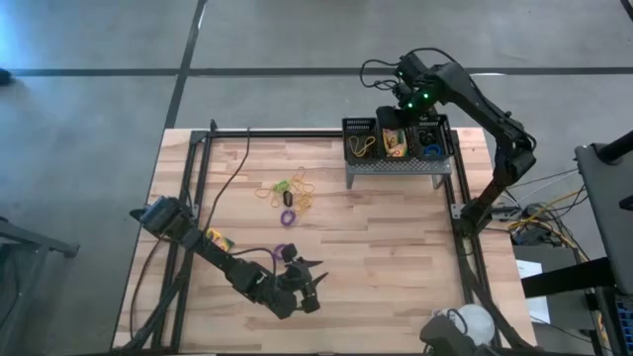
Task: Pick & Place Office Desk Supplies
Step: Put the yellow crayon box into the middle black basket on the shelf
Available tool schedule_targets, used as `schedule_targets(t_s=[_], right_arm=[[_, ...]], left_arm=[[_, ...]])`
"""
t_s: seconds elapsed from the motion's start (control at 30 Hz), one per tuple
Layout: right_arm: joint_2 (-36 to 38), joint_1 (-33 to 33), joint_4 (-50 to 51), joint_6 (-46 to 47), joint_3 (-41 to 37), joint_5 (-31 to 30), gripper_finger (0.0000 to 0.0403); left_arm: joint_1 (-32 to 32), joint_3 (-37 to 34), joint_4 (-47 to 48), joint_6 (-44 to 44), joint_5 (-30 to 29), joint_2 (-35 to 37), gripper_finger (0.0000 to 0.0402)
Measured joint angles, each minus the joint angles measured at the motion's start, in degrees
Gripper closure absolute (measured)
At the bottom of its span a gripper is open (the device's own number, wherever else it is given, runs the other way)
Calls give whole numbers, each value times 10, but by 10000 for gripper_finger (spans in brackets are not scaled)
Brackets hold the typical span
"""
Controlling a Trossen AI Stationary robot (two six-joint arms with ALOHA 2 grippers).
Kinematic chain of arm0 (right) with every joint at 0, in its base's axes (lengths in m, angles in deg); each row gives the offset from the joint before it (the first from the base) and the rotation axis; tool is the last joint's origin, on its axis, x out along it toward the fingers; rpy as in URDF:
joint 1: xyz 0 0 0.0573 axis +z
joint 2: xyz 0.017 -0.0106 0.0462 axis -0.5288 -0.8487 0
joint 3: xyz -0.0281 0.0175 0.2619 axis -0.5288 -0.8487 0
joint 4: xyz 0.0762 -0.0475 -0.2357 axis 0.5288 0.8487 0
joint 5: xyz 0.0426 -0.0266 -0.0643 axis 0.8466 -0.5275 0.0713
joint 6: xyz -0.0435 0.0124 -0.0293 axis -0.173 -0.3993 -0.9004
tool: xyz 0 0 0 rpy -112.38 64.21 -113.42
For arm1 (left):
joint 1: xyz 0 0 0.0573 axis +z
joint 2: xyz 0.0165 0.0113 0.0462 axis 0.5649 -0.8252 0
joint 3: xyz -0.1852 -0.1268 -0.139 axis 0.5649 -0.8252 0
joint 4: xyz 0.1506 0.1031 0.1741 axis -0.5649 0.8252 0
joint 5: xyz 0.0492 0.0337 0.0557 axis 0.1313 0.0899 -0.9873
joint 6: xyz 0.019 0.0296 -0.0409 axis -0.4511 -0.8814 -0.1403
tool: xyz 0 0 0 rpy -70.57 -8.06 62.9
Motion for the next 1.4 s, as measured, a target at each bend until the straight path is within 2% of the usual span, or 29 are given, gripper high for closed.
schedule_targets(t_s=[0.9,1.0,1.27,1.4], right_arm=[[-23,-2,-17,-32,-31,0,355],[-23,-2,-19,-33,-32,-1,336],[-23,-5,-19,-36,-33,-1,254],[-23,-6,2,-33,-33,-1,229]], left_arm=[[0,0,2,-2,0,0,241],[0,0,2,-2,0,0,241],[0,0,3,-2,0,0,241],[0,0,3,-2,0,0,241]])
